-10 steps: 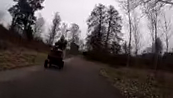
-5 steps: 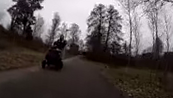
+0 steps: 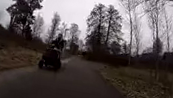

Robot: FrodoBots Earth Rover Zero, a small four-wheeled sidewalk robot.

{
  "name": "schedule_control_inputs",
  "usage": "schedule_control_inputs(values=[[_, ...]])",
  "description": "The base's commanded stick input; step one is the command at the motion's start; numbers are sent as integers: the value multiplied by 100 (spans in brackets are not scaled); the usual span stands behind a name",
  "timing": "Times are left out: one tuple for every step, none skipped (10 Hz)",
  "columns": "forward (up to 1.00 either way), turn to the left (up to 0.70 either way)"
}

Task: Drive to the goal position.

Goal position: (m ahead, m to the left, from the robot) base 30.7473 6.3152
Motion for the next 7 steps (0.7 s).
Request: schedule_control_inputs(values=[[45,12],[45,26],[45,18],[45,2],[45,0],[45,0],[45,0]])
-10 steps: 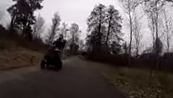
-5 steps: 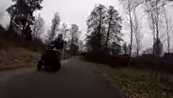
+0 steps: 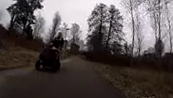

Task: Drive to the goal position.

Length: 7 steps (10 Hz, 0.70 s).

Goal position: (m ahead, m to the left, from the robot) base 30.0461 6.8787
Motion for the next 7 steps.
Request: schedule_control_inputs(values=[[45,0],[45,0],[45,0],[45,0],[45,0],[45,0],[45,0]])
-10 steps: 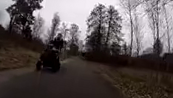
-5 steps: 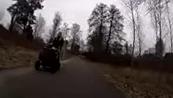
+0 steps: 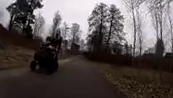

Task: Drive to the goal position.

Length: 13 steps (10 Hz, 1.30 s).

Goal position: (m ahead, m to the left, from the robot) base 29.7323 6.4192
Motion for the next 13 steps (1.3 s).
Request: schedule_control_inputs(values=[[45,0],[45,0],[45,0],[45,0],[45,0],[45,0],[45,0],[45,0],[45,0],[45,0],[45,0],[45,0],[45,0]])
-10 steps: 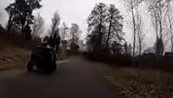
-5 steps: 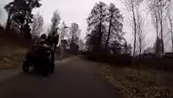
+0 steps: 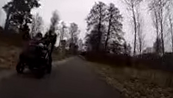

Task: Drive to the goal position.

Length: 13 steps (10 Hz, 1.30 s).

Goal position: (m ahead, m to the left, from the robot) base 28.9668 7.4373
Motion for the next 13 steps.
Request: schedule_control_inputs(values=[[45,0],[45,0],[45,0],[45,0],[45,0],[45,0],[45,0],[45,0],[45,0],[45,0],[45,0],[45,0],[45,0]])
